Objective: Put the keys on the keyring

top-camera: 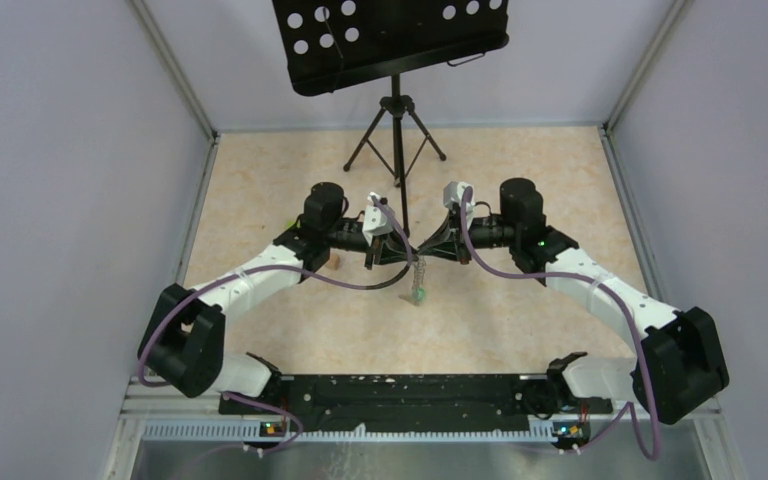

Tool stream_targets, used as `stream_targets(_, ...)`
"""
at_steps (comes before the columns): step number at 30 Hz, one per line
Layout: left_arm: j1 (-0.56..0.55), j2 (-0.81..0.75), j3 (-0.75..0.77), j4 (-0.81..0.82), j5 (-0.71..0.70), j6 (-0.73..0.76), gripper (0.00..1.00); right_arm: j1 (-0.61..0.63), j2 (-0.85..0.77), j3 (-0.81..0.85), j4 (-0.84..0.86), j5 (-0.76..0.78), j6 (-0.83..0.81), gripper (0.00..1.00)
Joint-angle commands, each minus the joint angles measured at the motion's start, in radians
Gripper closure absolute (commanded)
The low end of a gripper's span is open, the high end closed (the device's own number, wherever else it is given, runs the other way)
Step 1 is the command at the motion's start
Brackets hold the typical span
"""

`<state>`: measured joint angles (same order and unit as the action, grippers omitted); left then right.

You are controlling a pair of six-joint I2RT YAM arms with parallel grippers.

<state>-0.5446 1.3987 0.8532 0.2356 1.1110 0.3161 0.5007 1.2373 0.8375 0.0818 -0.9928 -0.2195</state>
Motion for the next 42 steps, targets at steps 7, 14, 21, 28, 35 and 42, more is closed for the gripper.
stream_targets(7, 0.001, -0.006, 0.037, 0.050, 0.032, -0.015, 0.86, -0.007, 0.008, 0.017, 0.024, -0.015, -0.027, 1.00)
stream_targets(14, 0.000, -0.007, 0.036, 0.059, 0.035, -0.018, 0.84, -0.007, 0.011, 0.018, 0.025, -0.012, -0.025, 1.00)
stream_targets(21, -0.001, 0.007, 0.034, 0.090, 0.054, -0.032, 0.90, -0.007, 0.016, 0.020, 0.026, -0.012, -0.020, 1.00)
stream_targets(28, -0.001, 0.007, 0.029, 0.078, 0.055, -0.014, 1.00, -0.007, 0.012, 0.020, 0.026, -0.012, -0.018, 1.00)
stream_targets(35, -0.001, -0.023, 0.062, -0.110, -0.032, 0.119, 1.00, -0.006, 0.002, 0.024, 0.005, 0.008, -0.037, 1.00)
stream_targets(42, -0.064, -0.008, 0.236, -0.527, -0.229, 0.366, 1.00, -0.007, -0.004, 0.046, -0.073, 0.050, -0.118, 0.83)
